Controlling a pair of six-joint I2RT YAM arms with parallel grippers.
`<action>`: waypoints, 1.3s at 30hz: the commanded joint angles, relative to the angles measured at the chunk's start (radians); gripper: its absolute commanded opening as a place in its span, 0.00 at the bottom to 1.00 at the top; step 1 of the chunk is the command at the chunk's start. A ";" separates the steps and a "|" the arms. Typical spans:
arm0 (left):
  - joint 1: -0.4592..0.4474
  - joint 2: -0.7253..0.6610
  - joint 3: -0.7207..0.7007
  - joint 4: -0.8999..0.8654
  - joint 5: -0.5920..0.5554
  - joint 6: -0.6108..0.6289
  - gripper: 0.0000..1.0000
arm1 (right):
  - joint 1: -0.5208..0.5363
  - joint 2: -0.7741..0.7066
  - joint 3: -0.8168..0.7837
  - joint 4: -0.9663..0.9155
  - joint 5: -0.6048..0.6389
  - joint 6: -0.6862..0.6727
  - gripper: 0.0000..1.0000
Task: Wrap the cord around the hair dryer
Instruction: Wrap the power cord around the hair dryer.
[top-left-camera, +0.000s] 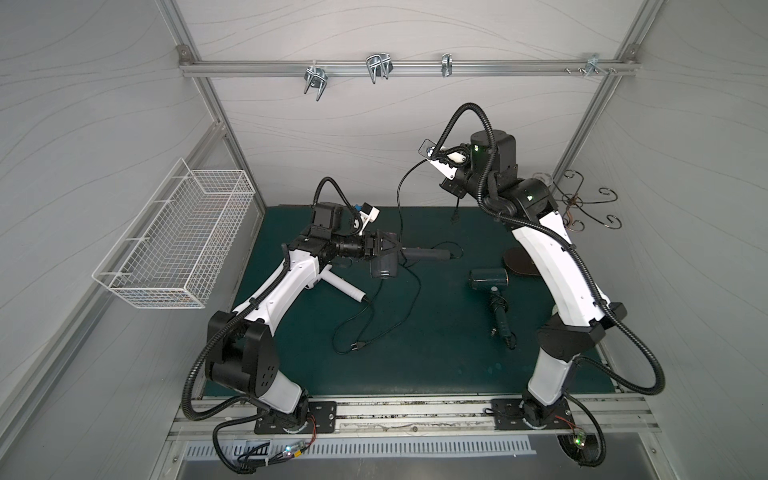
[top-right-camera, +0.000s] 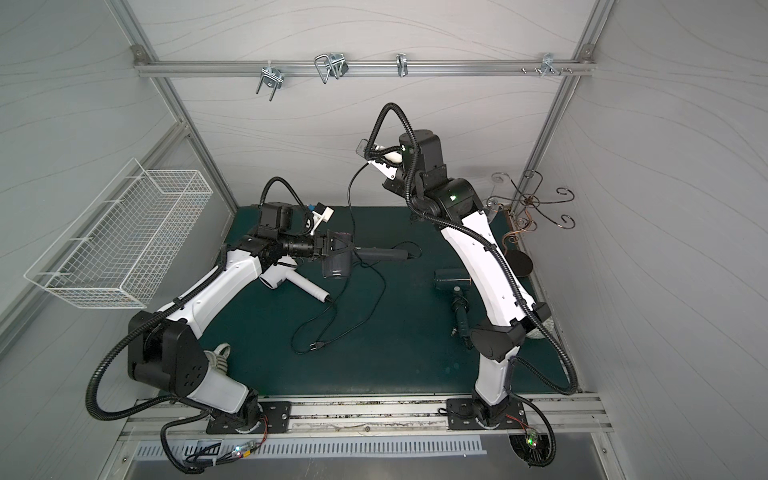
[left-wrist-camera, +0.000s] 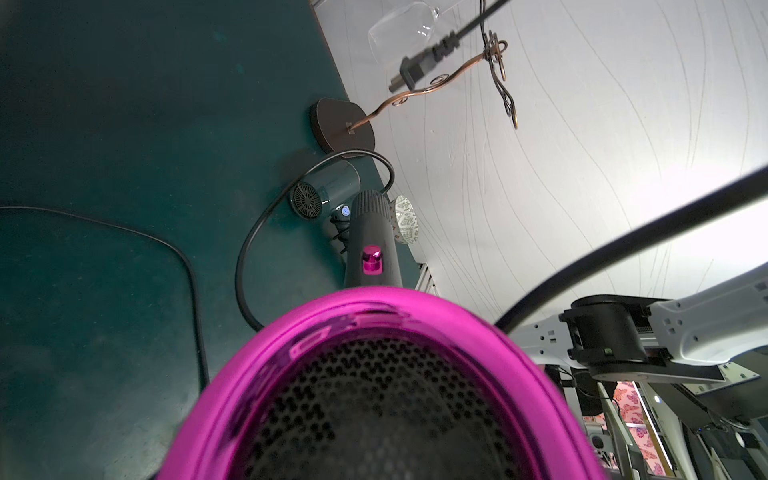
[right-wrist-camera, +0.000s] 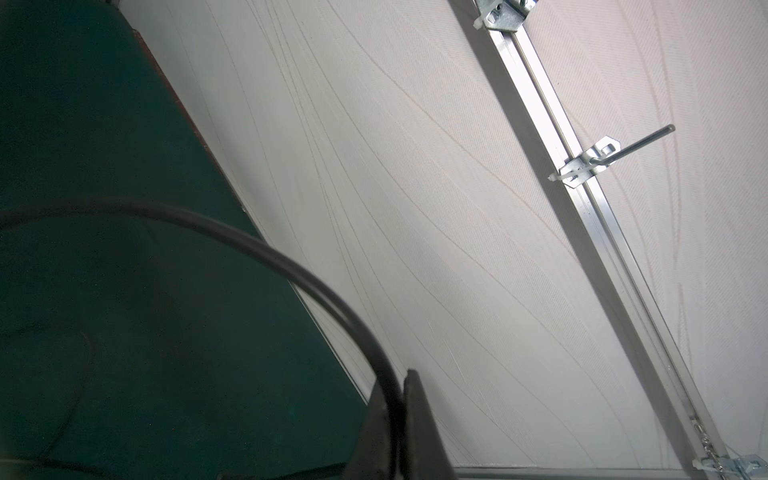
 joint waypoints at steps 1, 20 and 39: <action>-0.036 -0.038 0.017 0.015 0.075 0.043 0.00 | -0.035 0.042 0.039 0.075 -0.058 -0.026 0.00; -0.137 -0.081 -0.046 0.751 0.316 -0.484 0.00 | -0.266 0.140 -0.123 0.002 -0.579 0.209 0.00; -0.032 -0.021 0.056 1.190 0.264 -0.813 0.00 | -0.394 0.078 -0.432 0.049 -1.027 0.554 0.00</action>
